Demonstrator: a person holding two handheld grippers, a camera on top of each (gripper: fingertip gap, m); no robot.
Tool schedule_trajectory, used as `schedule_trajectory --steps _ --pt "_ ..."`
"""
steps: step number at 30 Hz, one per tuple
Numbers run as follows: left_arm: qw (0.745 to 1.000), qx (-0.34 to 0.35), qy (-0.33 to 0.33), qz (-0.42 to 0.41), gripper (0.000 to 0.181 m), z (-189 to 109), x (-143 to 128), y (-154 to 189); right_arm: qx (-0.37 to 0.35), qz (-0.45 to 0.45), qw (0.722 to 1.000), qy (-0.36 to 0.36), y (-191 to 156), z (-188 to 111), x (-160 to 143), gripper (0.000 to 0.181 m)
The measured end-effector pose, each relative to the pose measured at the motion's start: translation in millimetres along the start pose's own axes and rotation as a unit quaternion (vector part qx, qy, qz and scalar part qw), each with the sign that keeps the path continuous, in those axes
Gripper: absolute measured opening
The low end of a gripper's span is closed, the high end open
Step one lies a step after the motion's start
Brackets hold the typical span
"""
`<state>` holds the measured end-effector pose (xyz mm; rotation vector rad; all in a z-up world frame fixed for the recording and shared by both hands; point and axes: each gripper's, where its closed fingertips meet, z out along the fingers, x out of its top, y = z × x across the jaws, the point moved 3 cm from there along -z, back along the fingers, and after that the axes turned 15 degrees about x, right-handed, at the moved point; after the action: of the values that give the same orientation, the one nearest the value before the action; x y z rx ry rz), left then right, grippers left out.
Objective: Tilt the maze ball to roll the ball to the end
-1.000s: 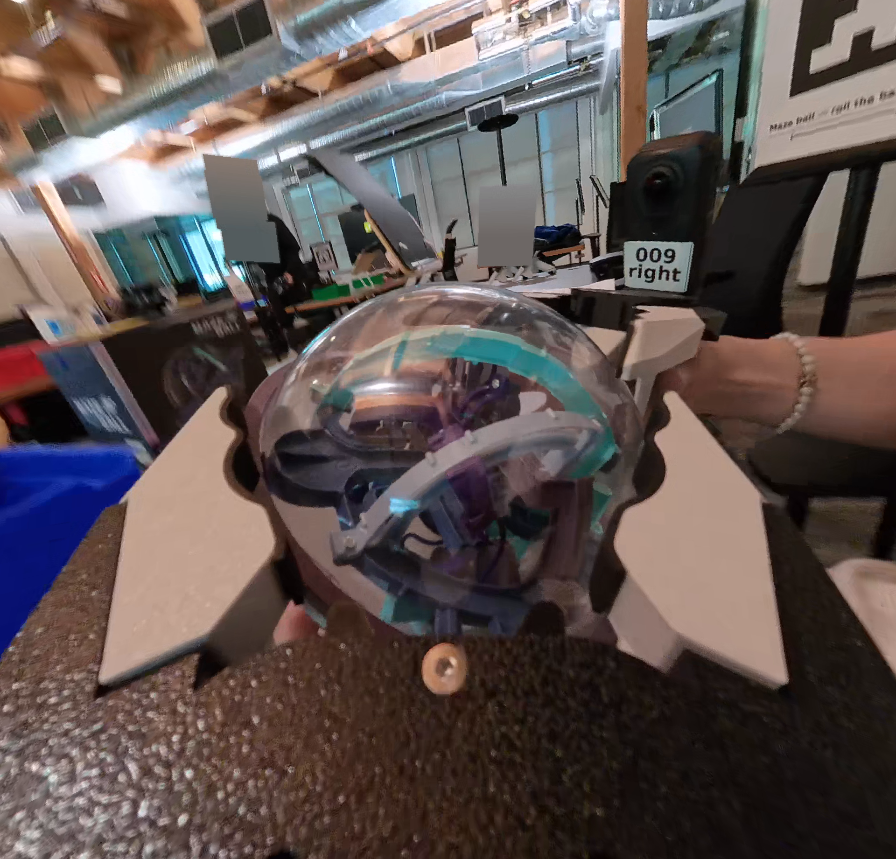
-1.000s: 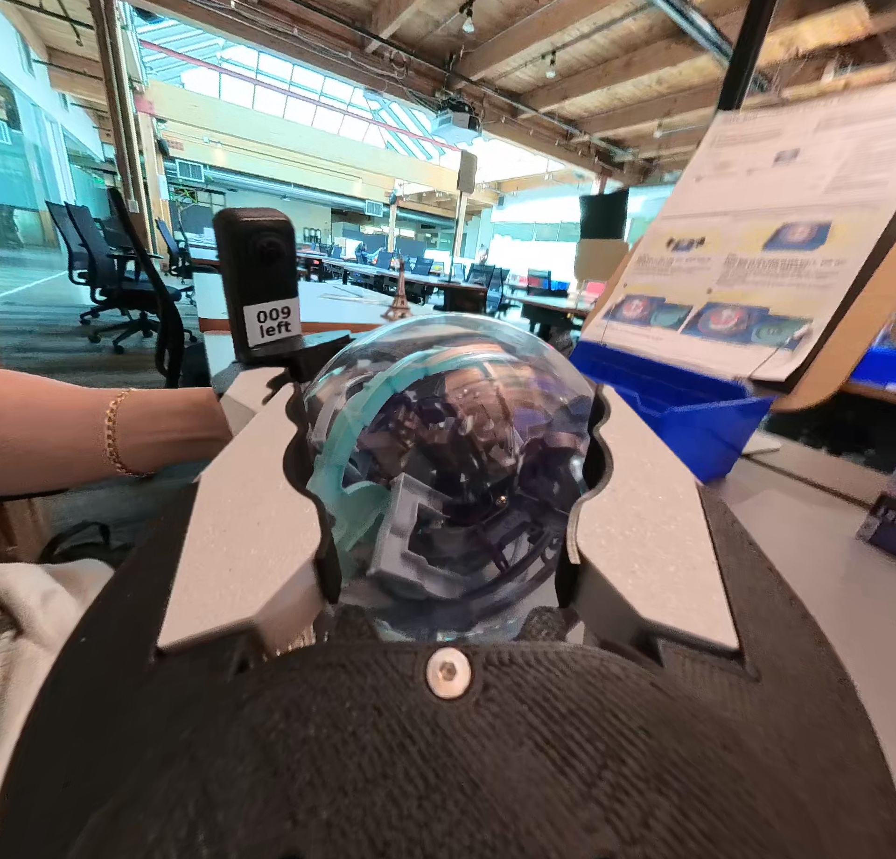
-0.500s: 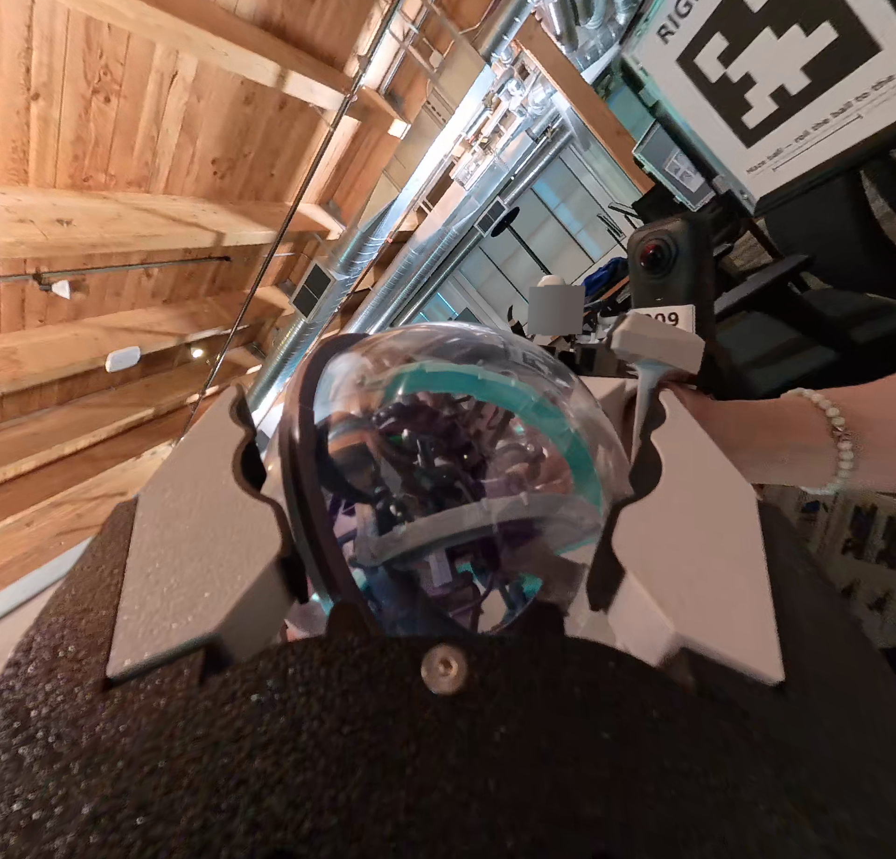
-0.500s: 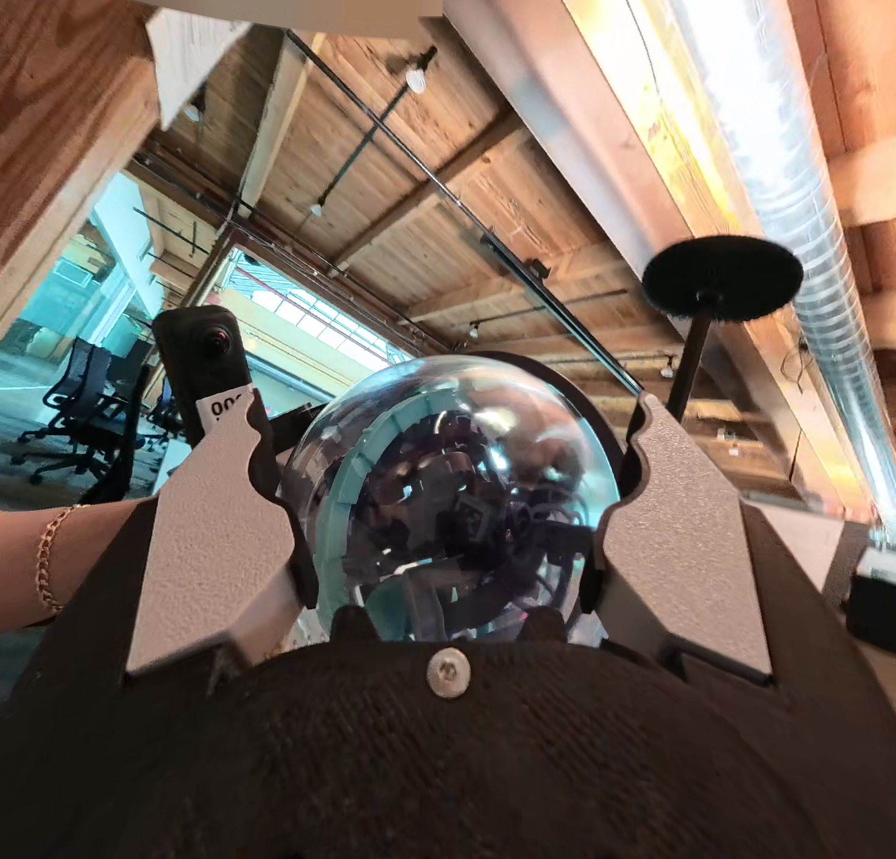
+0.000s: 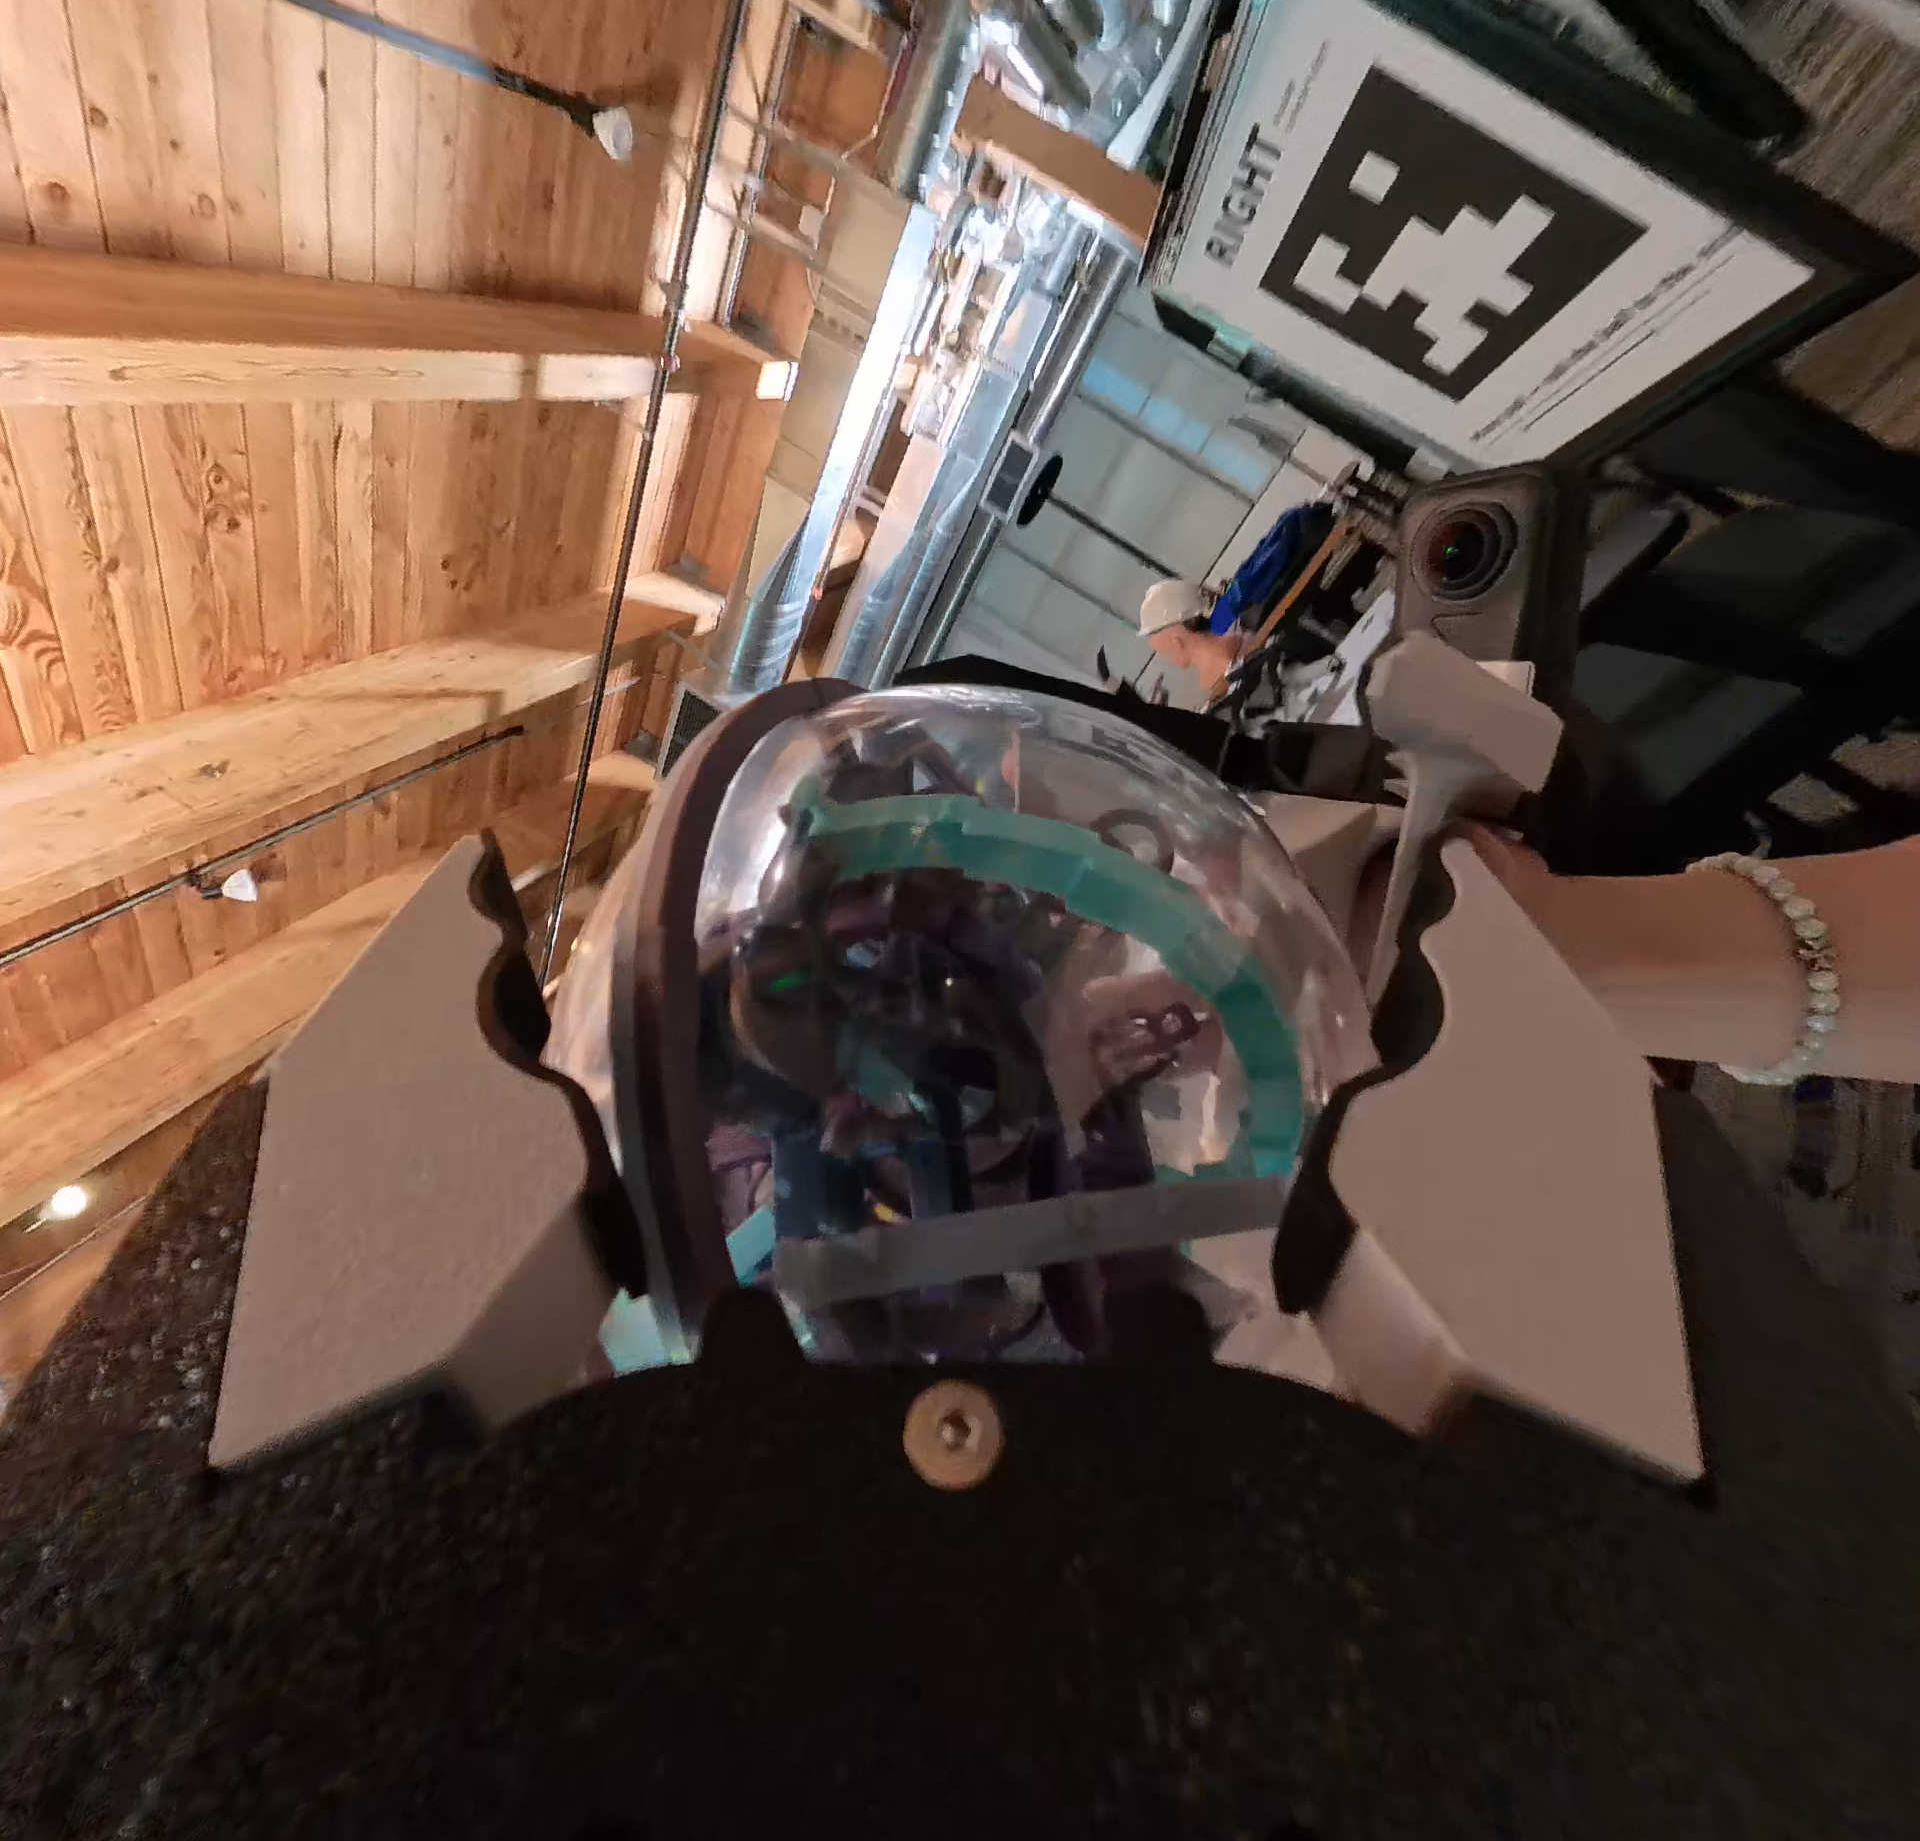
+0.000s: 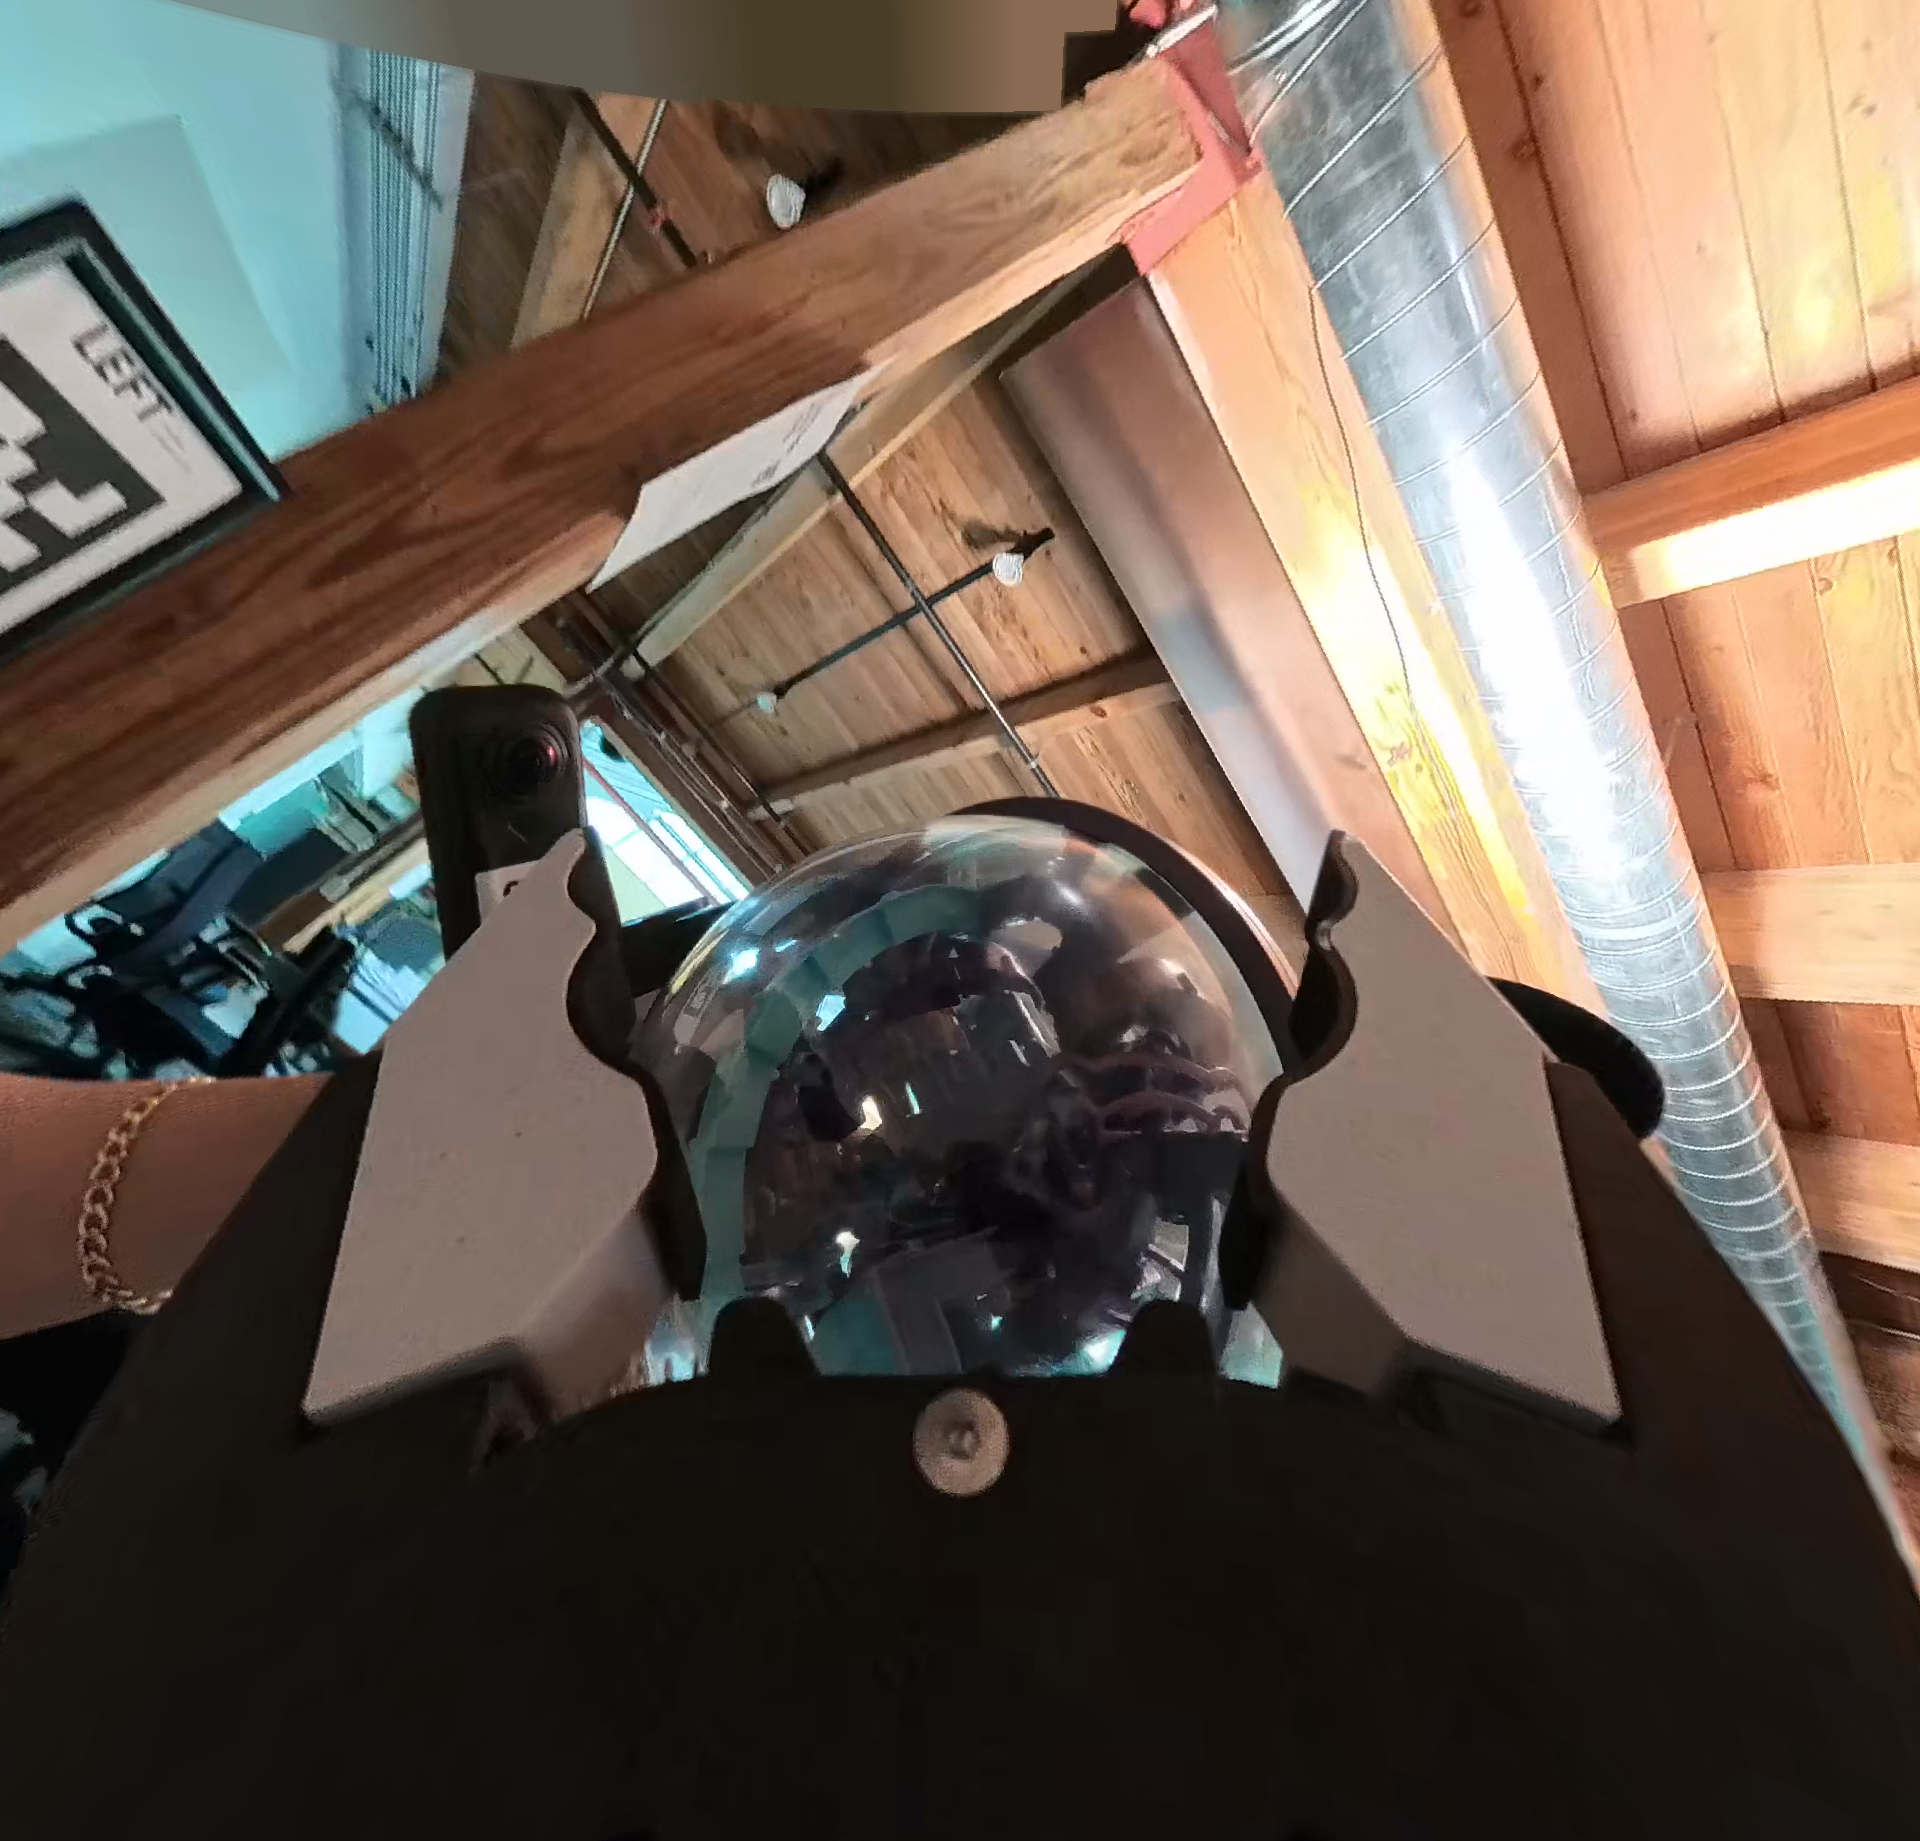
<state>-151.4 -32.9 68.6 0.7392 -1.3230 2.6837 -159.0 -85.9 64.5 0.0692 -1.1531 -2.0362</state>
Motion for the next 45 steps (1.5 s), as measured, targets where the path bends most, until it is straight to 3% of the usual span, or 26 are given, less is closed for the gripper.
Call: schedule_trajectory --steps 7,17,29,37,45 --pt "0.989 -0.004 -0.053 0.139 0.157 14.9 -18.8 10.2 -0.020 0.073 0.990 0.117 23.2 -24.8 2.0 0.134" --pt "0.996 0.043 -0.059 0.046 0.149 27.9 -24.5 4.9 -0.130 0.193 0.953 0.195 59.9 -53.5 -20.5 0.134" --pt "0.991 0.079 -0.083 -0.071 0.154 25.4 -31.7 -12.7 -0.184 0.229 0.941 0.167 66.6 -47.5 -21.8 0.125" --pt "0.996 0.072 -0.016 -0.054 0.142 20.1 -22.4 -7.3 -0.172 0.237 0.935 0.198 69.3 -56.9 -21.5 0.126" --pt "0.994 0.093 -0.050 -0.008 0.150 23.2 -27.9 -1.9 -0.185 0.271 0.925 0.192 69.7 -55.3 -31.1 0.135"
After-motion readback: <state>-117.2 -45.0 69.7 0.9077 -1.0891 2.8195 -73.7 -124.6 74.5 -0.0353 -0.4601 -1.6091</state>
